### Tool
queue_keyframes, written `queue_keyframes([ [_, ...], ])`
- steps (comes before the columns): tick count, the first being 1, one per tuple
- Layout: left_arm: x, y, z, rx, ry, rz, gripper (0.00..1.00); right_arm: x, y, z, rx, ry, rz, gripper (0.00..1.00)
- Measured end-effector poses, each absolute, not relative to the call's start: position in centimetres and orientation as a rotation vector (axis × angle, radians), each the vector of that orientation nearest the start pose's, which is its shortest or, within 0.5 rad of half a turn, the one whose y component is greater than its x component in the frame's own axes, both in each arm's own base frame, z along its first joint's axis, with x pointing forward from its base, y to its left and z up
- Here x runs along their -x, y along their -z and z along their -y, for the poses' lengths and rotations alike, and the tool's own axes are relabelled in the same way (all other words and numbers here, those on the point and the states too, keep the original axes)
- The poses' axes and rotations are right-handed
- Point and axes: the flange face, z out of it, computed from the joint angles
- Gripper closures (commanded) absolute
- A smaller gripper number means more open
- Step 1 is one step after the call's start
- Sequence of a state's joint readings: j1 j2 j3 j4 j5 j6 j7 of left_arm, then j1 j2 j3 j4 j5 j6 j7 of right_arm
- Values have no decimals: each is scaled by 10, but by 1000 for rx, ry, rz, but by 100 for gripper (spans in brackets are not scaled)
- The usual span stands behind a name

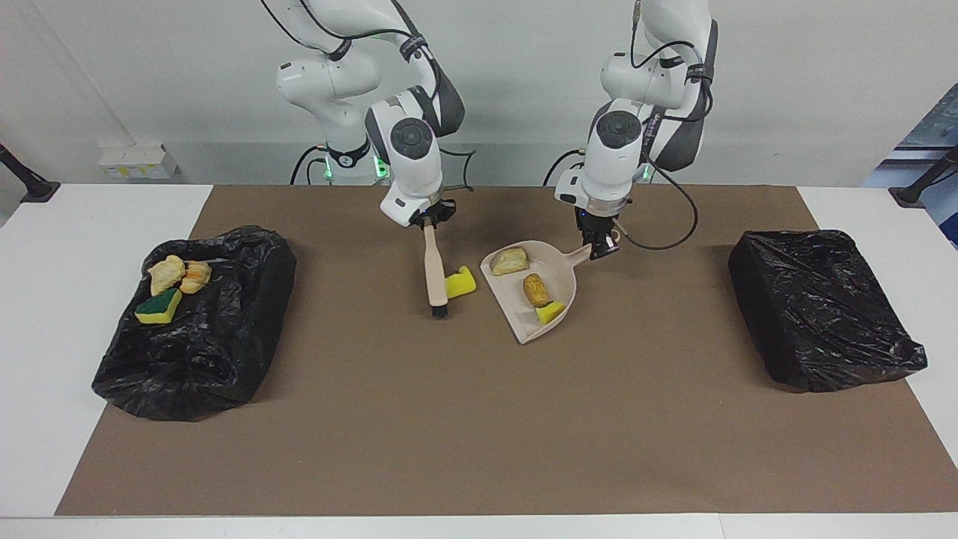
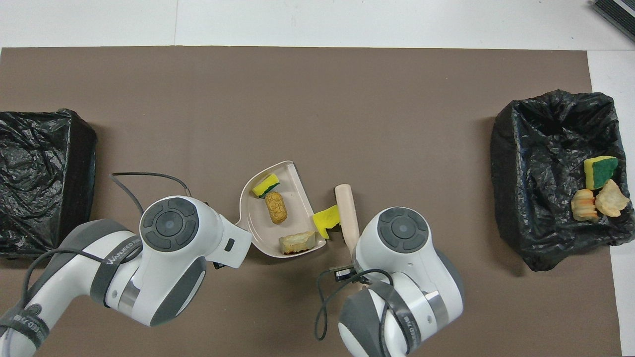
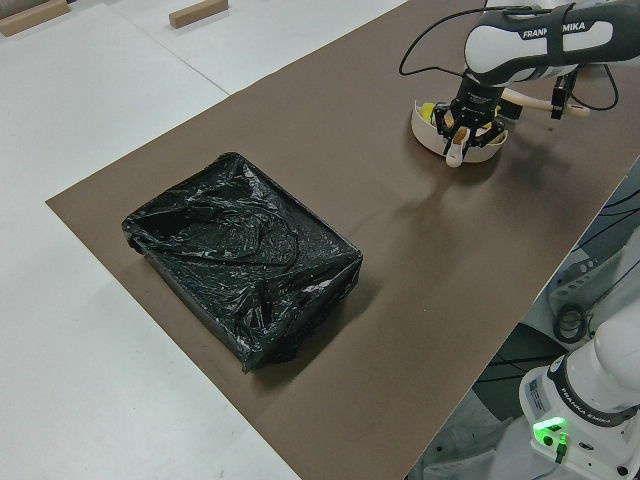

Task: Sweep and dump trash in bin
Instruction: 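Carry the loaded dustpan with the left gripper to the nearby bin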

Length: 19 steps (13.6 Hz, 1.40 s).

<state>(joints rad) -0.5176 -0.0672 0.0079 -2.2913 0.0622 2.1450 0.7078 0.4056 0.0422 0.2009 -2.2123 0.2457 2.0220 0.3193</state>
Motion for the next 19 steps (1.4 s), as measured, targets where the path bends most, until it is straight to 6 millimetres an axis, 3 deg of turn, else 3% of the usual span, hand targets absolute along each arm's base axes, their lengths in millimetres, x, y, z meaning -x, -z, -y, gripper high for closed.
queue_keyframes([
  [3, -433, -371, 239, 2508, -132, -1816, 100, -428, -360, -335, 2913, -461, 207, 100],
  [6, -433, -371, 239, 2508, -131, -1816, 100, -446, -379, -348, 2884, -461, 217, 100],
  [9, -434, -371, 238, 2509, -129, -1815, 100, -455, -393, -337, 2882, -517, 221, 100],
  [13, -443, -373, 226, 2462, -119, -1886, 100, -472, -420, -289, 2962, -553, 245, 100],
  [16, -460, -383, 199, 2412, -93, -1953, 100, -465, -426, -288, 3024, -539, 280, 100],
  [19, -481, -409, 155, 2350, -23, -2012, 100, -445, -424, -314, 3062, -525, 222, 100],
])
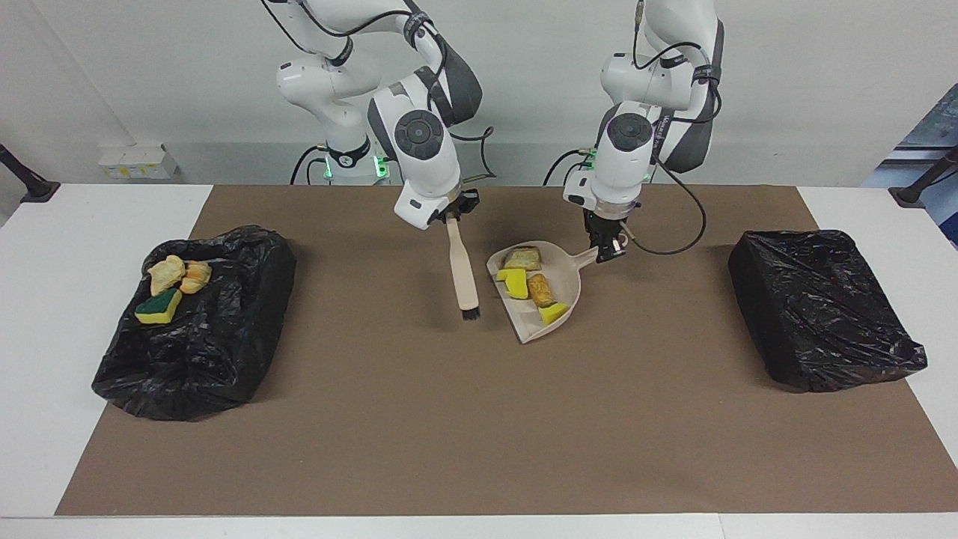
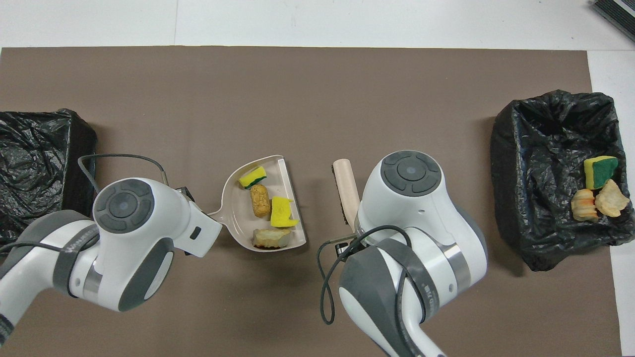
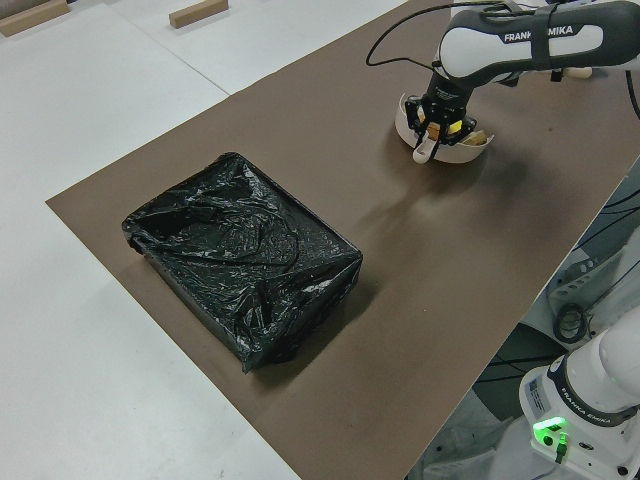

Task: Sweep and dump trash in bin
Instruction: 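Carry the loaded dustpan with the left gripper to the nearby bin, then tip the dustpan with the left gripper to dump pieces into the bin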

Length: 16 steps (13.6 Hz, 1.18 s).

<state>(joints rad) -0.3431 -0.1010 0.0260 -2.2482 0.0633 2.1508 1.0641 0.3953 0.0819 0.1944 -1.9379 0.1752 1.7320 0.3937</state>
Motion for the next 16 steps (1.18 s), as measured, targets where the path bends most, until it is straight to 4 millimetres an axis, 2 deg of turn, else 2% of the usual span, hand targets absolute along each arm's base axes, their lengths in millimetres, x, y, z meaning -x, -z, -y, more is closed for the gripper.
queue_keyframes([
  [4, -497, -453, 75, 2246, 8, -2102, 100, -395, -409, -374, 3114, -497, 142, 100],
  [8, -511, -490, -15, 2134, 15, -2184, 100, -336, -375, -433, 3144, -439, 89, 100],
  [10, -511, -508, -69, 2128, 22, -2164, 100, -316, -355, -449, 3147, -424, 83, 100],
  [11, -509, -517, -96, 2140, 27, -2135, 100, -313, -347, -453, 3143, -423, 81, 100],
  [12, -506, -525, -119, 2159, 32, -2100, 100, -312, -343, -455, 3142, -429, 83, 93],
  [13, -503, -532, -142, 2190, 35, -2053, 100, -312, -340, -455, 3144, -435, 81, 1],
  [16, -496, -550, -205, 2262, 43, -1921, 100, -317, -340, -452, 3144, -440, 64, 0],
])
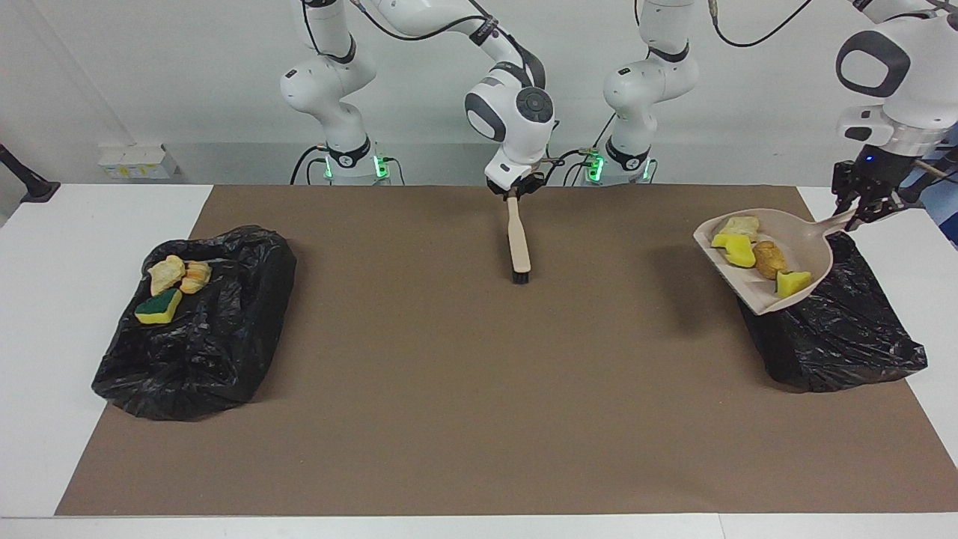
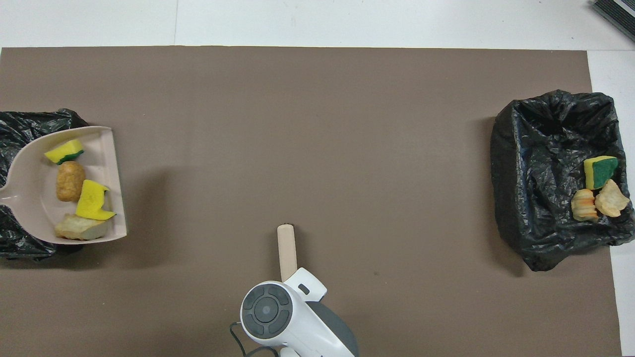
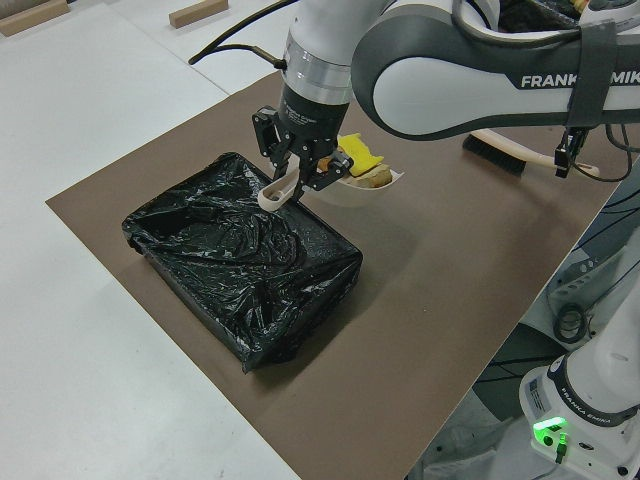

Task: Sweep and dump trash in bin
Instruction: 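Tip the dustpan with the left gripper to dump pieces into the bin, then lay the brush on the table and withdraw the right gripper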

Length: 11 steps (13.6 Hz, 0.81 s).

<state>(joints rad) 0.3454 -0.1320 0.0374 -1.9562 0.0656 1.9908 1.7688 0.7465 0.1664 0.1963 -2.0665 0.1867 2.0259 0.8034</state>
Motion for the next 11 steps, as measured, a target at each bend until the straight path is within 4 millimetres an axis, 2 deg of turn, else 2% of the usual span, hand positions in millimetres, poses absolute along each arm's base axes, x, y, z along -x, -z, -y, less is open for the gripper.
queue_keyframes([
  [3, -501, -570, -257, 2249, -38, -1818, 100, -328, -356, -451, 3145, -457, 48, 0],
  [4, -504, -574, -268, 2222, -92, -1802, 100, -335, -364, -449, 3145, -463, 34, 0],
  [7, -517, -583, -282, 2147, -207, -1777, 100, -371, -403, -427, 3138, -486, -27, 0],
  [11, -520, -582, -291, 2096, -383, -1648, 100, -426, -470, -369, 3104, -483, -74, 0],
])
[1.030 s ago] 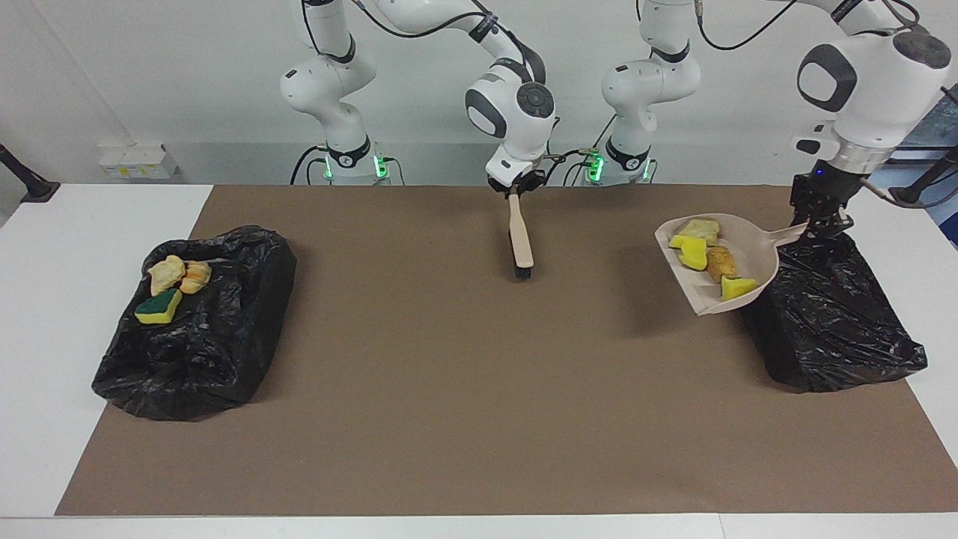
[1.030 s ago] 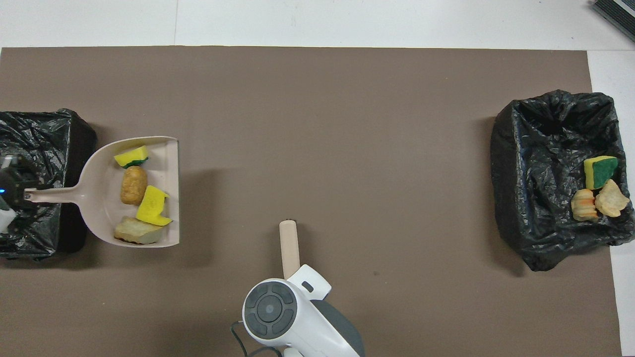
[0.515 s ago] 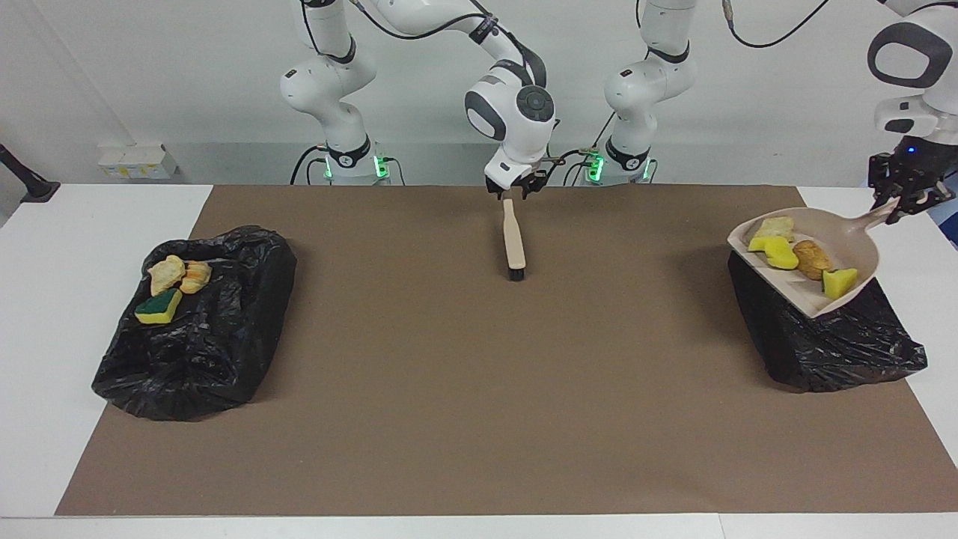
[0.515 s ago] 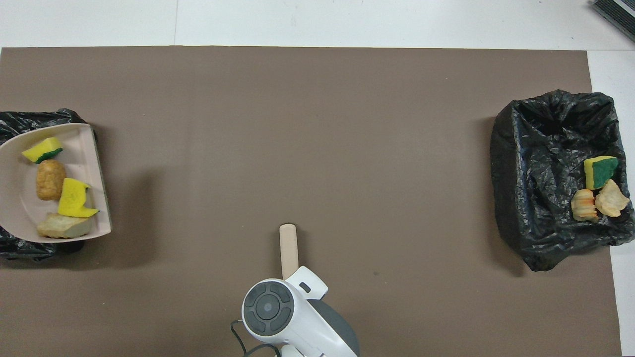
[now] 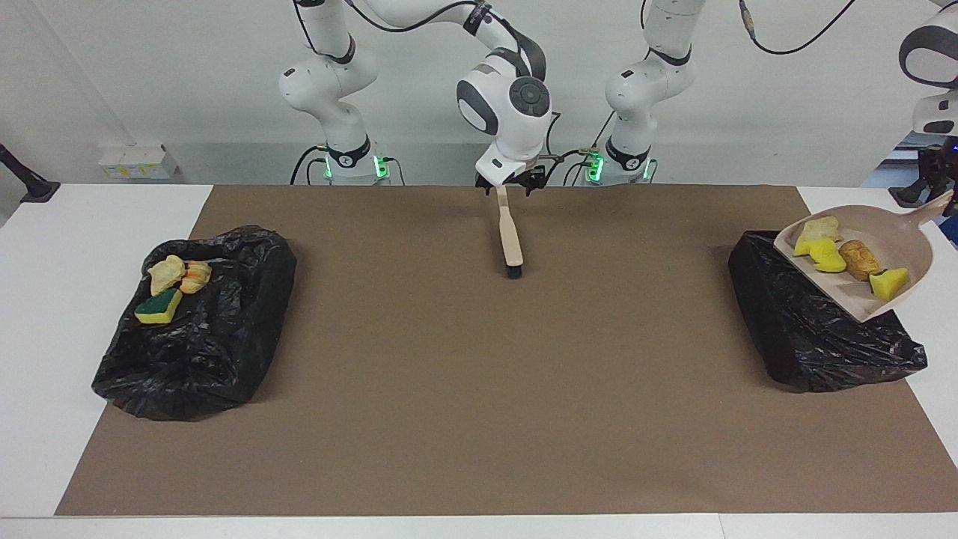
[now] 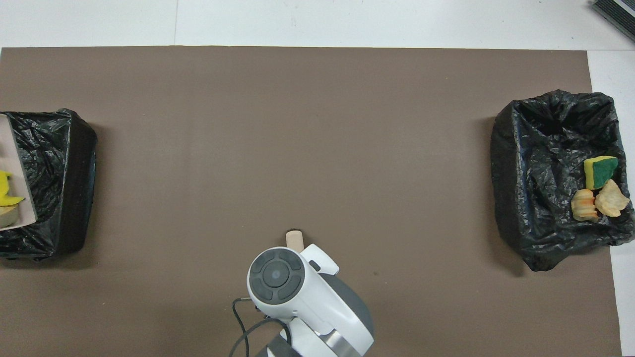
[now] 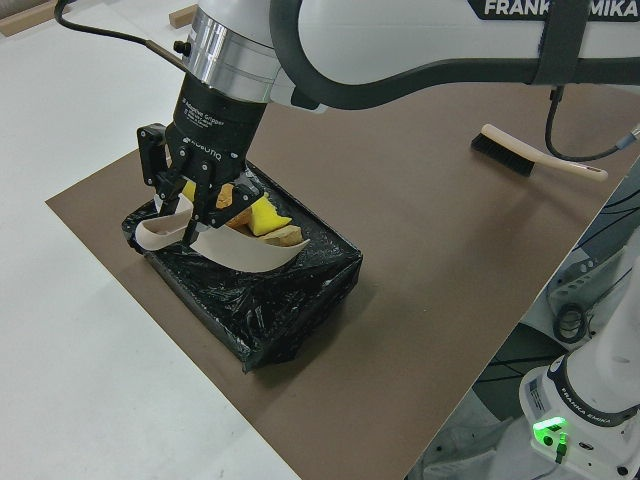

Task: Sweep and dump trash in bin
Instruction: 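Lay the brush on the table and withdraw the right gripper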

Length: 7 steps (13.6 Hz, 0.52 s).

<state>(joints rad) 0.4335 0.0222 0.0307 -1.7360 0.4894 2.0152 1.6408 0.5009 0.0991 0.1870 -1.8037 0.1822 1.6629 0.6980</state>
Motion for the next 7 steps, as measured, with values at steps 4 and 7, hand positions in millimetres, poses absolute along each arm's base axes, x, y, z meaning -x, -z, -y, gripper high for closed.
queue_keyframes([
  [4, -526, -579, -289, 2004, -516, -1638, 100, -474, -499, -303, 3145, -436, 29, 0],
  [7, -533, -582, -276, 1895, -624, -1631, 100, -507, -505, -248, 3151, -388, 143, 0],
])
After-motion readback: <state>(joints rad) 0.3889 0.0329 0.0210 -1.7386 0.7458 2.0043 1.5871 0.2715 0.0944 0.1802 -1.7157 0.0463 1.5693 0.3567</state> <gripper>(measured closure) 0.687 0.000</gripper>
